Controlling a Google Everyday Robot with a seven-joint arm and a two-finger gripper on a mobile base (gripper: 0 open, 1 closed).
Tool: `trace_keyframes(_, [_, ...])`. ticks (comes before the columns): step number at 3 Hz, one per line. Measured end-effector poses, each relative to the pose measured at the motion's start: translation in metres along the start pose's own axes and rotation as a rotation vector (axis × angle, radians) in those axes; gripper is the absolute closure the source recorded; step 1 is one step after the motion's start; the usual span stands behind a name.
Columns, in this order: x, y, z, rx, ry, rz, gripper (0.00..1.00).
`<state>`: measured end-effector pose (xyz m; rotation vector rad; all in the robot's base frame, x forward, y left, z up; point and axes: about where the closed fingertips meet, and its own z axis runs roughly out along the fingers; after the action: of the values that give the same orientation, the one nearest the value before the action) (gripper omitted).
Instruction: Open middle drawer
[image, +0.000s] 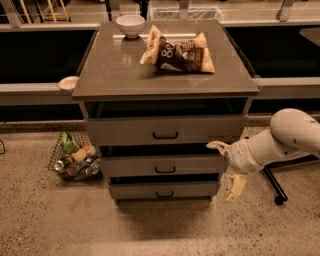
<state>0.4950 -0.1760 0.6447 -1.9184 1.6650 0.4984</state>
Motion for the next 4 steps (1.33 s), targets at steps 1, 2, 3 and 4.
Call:
trace_keyframes(1, [-0.001, 0.0, -0.001, 0.002, 0.003, 0.0, 0.0])
trace_keyframes(2, [0.006, 0.0, 0.005, 0.002, 0.021, 0.006, 0.0])
trace_keyframes(3, [0.047, 0.0, 0.046, -0.003, 0.066, 0.013, 0.0])
trace_keyframes(4, [0.088, -0.006, 0.085, 0.024, 0.076, 0.01, 0.0])
